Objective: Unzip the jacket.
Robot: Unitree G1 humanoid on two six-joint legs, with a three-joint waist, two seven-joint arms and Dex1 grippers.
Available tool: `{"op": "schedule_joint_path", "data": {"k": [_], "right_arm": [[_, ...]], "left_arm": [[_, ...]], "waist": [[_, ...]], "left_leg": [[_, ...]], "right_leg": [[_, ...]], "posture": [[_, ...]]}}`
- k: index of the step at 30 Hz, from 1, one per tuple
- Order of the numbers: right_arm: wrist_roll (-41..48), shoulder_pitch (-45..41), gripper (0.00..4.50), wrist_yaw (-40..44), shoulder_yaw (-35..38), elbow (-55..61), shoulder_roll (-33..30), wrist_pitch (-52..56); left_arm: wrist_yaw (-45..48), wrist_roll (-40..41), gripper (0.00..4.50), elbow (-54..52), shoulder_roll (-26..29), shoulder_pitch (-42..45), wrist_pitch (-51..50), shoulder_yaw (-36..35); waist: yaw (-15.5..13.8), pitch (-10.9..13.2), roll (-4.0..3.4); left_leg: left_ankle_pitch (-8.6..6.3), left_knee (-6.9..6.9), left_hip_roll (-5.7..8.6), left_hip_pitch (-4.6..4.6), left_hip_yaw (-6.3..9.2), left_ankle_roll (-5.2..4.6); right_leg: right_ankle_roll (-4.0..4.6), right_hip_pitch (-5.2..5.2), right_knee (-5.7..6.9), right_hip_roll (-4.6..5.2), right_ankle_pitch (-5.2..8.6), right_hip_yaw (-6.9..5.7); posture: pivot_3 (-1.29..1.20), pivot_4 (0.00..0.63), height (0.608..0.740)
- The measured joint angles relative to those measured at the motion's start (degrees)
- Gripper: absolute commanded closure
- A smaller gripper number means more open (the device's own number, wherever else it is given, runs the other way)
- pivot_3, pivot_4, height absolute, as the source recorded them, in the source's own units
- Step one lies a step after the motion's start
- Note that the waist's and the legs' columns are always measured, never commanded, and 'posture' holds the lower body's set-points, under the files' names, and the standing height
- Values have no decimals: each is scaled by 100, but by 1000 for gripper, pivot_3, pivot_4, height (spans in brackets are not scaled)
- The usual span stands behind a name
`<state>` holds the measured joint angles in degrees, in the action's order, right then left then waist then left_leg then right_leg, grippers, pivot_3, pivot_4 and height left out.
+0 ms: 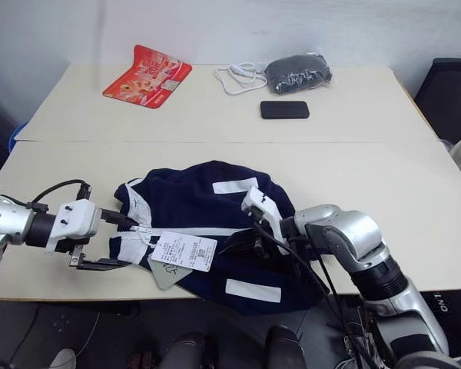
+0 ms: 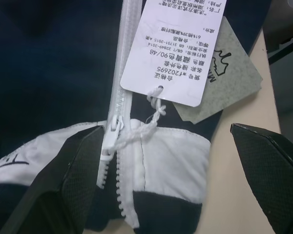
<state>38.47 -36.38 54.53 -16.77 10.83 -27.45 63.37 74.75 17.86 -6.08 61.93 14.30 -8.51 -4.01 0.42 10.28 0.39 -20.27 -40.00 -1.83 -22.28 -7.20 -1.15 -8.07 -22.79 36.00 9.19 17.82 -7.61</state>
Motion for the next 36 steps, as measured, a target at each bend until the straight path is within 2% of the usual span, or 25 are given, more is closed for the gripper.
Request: {"op": "schedule_joint_path", "data": {"k": [7,14,18,20,23,25,30,36], "right_arm": [[120,-162,2783,-438,79,-444,803,365],[65,-233,2783,-525,-16,-529,868,434],[-253,-382,2783,-528,-212,-824,860,244],[-507,-392,2783,-393,-368,-830,661,-183],[-1102,-194,2783,68,-481,-262,-65,-1543],[-1356,90,2783,246,-366,154,-272,-2402],[-1879,671,2783,388,-307,890,-349,-3940],[-2428,1116,2783,92,-637,1133,-97,-4497]], "left_arm": [[5,-121,153,43,-18,113,110,54],[-17,-175,153,52,-44,33,170,53],[-32,-222,153,50,-57,33,187,53],[-55,-236,153,49,-72,36,219,53],[-79,-241,153,50,-77,33,221,54],[-82,-241,153,52,-77,16,218,53],[-77,-229,153,2,-82,-99,223,38],[48,-177,153,-1,-65,-163,214,32]], "waist": [[10,-1,0],[38,-1,0],[88,-1,0],[102,0,0],[99,0,1],[106,0,1],[136,0,1],[111,-1,2]], "left_leg": [[0,2,1,-1,2,0],[0,2,1,0,2,0],[0,2,1,-1,3,0],[0,3,2,-1,3,0],[0,6,4,-3,5,0],[-1,10,2,-1,5,2],[0,10,-1,4,4,3],[0,4,0,2,6,3]], "right_leg": [[0,0,-1,0,0,-1],[0,0,-1,0,0,-1],[0,0,-1,0,0,-2],[0,0,-1,1,0,-1],[0,-1,-7,2,0,-2],[-1,-1,-8,2,0,-4],[0,-1,-4,0,0,0],[0,1,-3,1,0,1]], "posture": [[0,150,740],[0,150,740],[0,150,740],[0,150,740],[0,150,740],[0,150,740],[0,150,740],[0,150,740]]}}
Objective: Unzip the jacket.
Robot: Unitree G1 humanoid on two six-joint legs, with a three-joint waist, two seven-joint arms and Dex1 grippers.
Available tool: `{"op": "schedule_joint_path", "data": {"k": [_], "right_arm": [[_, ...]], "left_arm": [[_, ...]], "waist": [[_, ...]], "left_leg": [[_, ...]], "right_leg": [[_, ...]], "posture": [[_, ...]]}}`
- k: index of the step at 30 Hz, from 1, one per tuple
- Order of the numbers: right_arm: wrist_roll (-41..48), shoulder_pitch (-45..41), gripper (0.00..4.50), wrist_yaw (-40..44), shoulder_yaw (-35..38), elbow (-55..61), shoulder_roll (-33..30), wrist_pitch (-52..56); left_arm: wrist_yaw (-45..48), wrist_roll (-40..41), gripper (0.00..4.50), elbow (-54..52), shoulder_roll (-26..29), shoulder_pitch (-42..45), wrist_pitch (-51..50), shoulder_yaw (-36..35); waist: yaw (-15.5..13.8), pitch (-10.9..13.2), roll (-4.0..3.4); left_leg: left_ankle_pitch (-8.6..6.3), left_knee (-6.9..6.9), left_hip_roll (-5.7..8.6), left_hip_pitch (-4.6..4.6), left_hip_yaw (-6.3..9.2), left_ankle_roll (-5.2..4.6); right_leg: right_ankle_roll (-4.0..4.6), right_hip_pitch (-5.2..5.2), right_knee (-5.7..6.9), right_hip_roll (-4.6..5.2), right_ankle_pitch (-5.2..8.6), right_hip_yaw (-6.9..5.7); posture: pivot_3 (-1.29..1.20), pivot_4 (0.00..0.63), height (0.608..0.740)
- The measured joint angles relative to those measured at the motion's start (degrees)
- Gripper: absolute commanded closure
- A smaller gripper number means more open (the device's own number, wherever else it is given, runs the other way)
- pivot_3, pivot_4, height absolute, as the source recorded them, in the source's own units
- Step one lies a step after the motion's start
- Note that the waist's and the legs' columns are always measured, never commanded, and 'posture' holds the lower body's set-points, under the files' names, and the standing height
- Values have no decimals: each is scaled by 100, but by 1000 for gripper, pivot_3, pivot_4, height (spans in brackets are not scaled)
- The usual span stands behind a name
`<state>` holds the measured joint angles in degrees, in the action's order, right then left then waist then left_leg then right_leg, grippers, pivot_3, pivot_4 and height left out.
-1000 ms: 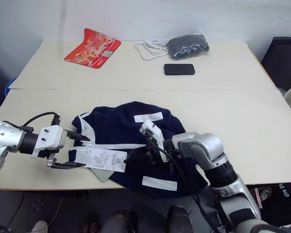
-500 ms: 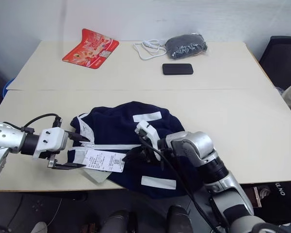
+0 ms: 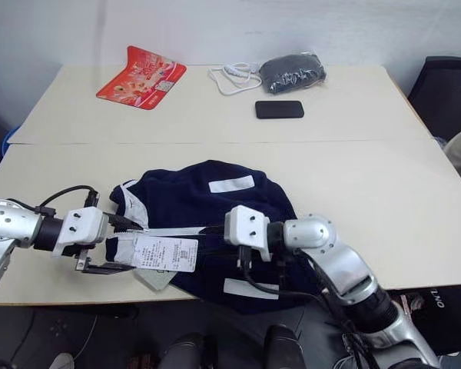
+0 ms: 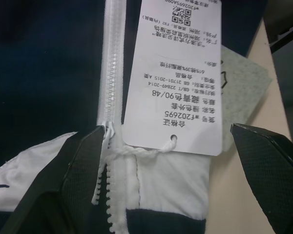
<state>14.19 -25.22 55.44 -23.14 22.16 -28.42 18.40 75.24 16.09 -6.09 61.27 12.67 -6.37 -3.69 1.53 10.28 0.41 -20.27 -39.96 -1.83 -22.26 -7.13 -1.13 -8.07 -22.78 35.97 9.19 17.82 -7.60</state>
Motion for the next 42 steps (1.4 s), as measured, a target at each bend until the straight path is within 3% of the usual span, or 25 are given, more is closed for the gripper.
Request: {"op": "schedule_joint_path", "data": {"k": [4,9,13,22,32,37,42], "right_arm": [[-341,55,2783,114,-125,-80,-163,-429],[-1440,201,2783,43,-381,-775,-321,-2620],[-2011,227,1908,-295,-405,-1203,-155,-3545],[-3340,264,1908,-1199,-752,-2049,202,-5252],[-5158,-651,1908,-2398,-894,-2883,373,-6152],[-5255,-806,1908,-2540,-964,-3023,433,-6197],[-4831,-766,3048,-2510,-963,-3112,615,-6065]], "left_arm": [[62,20,153,1,28,2,0,-26],[104,30,153,1,30,2,-1,-27],[118,46,153,1,67,-1,-39,-65],[233,179,153,-156,275,-268,-246,-483],[224,181,153,-216,289,-187,-345,-487],[207,174,153,-195,283,-34,-334,-468],[188,159,153,-169,251,-6,-295,-431]], "waist": [[-6,0,0],[8,0,0],[12,0,0],[4,0,0],[30,0,0],[22,0,0],[27,0,0]], "left_leg": [[0,-2,0,1,5,0],[0,0,-1,2,4,0],[0,0,-3,3,5,0],[1,-3,-5,4,7,1],[4,-2,-13,8,9,7],[6,-3,-17,9,9,10],[6,-3,-19,9,10,10]], "right_leg": [[0,2,-1,0,0,-1],[0,2,-1,0,0,-1],[0,2,0,-1,0,-1],[1,4,0,-3,1,2],[4,3,2,-10,2,5],[4,7,3,-14,2,5],[4,7,3,-17,2,4]], "posture": [[0,150,740],[0,150,740],[0,150,740],[0,150,740],[0,150,740],[0,150,740],[0,150,740]]}}
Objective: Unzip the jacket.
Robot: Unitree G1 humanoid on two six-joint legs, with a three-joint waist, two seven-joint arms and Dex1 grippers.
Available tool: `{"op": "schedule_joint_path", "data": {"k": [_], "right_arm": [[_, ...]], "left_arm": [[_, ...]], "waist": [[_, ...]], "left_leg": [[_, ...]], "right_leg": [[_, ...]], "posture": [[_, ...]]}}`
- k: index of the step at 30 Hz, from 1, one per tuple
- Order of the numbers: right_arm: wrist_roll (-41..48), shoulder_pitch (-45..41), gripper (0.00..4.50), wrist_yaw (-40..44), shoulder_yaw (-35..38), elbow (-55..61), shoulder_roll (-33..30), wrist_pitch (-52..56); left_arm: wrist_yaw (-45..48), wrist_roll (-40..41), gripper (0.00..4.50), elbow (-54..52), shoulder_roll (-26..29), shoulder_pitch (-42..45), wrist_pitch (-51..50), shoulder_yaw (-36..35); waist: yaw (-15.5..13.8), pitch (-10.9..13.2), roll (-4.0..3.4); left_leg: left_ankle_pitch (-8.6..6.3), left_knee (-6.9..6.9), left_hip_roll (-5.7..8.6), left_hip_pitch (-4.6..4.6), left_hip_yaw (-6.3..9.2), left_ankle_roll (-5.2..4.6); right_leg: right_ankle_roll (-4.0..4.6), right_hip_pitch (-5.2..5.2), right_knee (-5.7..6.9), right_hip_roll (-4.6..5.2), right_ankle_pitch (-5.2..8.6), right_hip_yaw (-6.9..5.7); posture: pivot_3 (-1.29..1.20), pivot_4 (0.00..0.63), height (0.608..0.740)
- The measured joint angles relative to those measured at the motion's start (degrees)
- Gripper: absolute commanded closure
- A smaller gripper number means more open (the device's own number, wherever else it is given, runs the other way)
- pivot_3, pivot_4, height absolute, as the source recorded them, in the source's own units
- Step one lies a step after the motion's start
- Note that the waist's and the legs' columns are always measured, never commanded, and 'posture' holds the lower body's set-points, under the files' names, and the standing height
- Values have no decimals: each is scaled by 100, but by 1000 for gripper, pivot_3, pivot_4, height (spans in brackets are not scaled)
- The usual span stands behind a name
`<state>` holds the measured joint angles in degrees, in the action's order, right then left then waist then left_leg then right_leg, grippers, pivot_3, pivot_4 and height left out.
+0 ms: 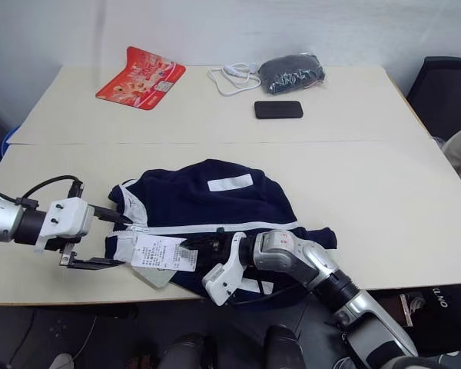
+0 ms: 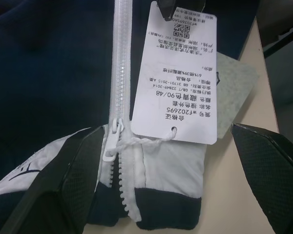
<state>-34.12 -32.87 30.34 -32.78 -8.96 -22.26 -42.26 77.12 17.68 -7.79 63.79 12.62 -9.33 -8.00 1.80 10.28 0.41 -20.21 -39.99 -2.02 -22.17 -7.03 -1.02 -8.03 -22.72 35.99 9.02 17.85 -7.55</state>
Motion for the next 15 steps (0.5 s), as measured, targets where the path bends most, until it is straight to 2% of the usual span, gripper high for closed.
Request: {"op": "schedule_joint_path", "data": {"k": [4,15], "right_arm": [[265,0,4361,37,0,1,21,-7],[1109,-57,4438,575,210,309,-492,54]], "left_arm": [[1,-47,153,176,-5,18,109,33],[-25,-228,153,693,-264,629,361,382]], "waist": [[3,0,0],[-26,1,-1]], "left_leg": [[1,1,-5,0,0,2],[1,-2,-6,-1,0,2]], "right_leg": [[0,-1,-1,-6,0,0],[1,1,-1,-7,0,-2]], "posture": [[0,150,740],[0,150,740]]}}
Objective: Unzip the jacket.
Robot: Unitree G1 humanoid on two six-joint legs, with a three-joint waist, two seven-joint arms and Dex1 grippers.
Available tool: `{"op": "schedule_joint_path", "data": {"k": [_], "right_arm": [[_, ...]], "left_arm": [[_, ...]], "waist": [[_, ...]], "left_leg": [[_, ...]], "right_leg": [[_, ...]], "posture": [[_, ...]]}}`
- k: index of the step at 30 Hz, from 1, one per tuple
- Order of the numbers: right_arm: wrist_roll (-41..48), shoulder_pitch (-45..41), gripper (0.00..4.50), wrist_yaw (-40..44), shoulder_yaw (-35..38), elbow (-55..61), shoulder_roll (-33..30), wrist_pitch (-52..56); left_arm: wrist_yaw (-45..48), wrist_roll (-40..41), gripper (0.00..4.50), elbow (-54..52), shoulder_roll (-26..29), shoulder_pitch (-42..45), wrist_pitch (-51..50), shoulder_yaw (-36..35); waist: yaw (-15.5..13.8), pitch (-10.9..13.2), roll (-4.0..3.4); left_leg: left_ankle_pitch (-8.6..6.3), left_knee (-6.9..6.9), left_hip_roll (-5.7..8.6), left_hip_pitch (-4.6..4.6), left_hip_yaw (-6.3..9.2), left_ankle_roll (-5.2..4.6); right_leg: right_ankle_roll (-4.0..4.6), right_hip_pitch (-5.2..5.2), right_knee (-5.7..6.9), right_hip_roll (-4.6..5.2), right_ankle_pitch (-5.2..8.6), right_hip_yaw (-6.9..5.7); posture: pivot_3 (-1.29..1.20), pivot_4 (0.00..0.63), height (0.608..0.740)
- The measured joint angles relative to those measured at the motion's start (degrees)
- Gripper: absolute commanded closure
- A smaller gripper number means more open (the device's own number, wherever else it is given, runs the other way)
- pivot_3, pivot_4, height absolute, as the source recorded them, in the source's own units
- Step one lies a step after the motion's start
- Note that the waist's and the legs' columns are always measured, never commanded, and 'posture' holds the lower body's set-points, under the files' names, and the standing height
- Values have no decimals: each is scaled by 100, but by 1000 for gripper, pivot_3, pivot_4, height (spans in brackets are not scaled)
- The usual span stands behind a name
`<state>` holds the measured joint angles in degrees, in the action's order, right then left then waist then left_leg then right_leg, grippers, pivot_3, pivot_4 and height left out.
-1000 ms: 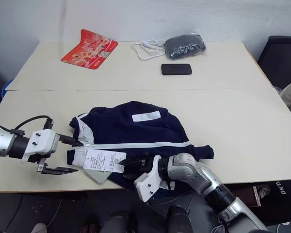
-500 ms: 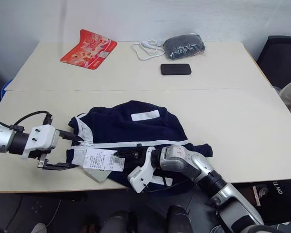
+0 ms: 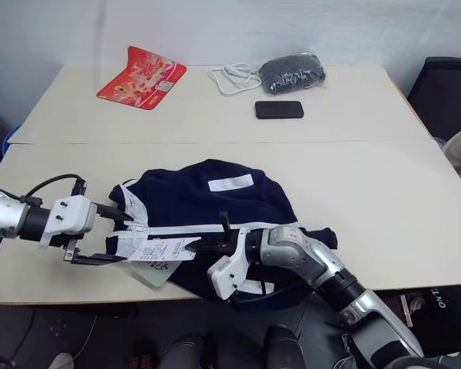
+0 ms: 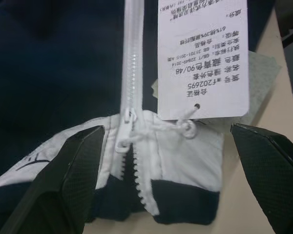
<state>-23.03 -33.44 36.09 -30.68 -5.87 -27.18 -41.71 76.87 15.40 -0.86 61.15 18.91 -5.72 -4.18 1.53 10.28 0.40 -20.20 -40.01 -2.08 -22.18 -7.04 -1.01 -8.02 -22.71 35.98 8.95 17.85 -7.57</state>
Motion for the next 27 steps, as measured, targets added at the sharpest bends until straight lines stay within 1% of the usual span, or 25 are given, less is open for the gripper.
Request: {"op": "schedule_joint_path", "data": {"k": [2,4,5,8,11,17,24,27], "right_arm": [[205,-103,4438,214,167,154,-297,49],[326,-172,4438,326,310,193,-460,58],[430,-178,4438,414,355,199,-519,61],[558,-149,4438,576,352,216,-531,40],[590,-105,4438,651,351,214,-532,36],[647,-97,4438,703,437,187,-620,68],[773,-13,4438,815,494,234,-659,114],[780,59,4438,875,492,263,-659,103]], "left_arm": [[-61,-27,153,237,-212,345,93,94],[-108,-84,153,463,-341,615,178,187],[-123,-160,153,667,-462,842,275,277],[-57,-341,153,1051,-627,1097,518,538],[115,-432,153,1312,-703,1194,630,752],[519,-473,153,1459,-696,1227,666,884],[387,-908,153,1977,-790,1195,1300,1103],[362,-958,153,2214,-811,1207,1676,1128]], "waist": [[-6,-1,1],[8,-1,2],[7,-1,2],[26,-1,2],[44,-1,2],[14,-1,2],[10,-1,2],[11,-1,2]], "left_leg": [[0,-3,0,0,0,0],[0,-1,0,2,1,0],[2,0,0,1,-1,3],[2,3,0,1,-4,3],[2,4,-1,0,-5,3],[2,1,-1,0,-4,3],[2,0,-2,0,-3,3],[2,-1,-2,1,-4,3]], "right_leg": [[0,4,0,0,0,0],[0,4,1,0,0,-1],[0,4,1,-1,0,-6],[0,3,0,-3,0,-6],[0,1,0,-4,0,-6],[0,2,0,-4,0,-2],[0,3,1,-4,0,-5],[0,3,1,-4,0,-4]], "posture": [[0,150,740],[0,150,740],[0,150,740],[0,150,740],[0,150,740],[0,150,740],[0,150,740],[0,150,740]]}}
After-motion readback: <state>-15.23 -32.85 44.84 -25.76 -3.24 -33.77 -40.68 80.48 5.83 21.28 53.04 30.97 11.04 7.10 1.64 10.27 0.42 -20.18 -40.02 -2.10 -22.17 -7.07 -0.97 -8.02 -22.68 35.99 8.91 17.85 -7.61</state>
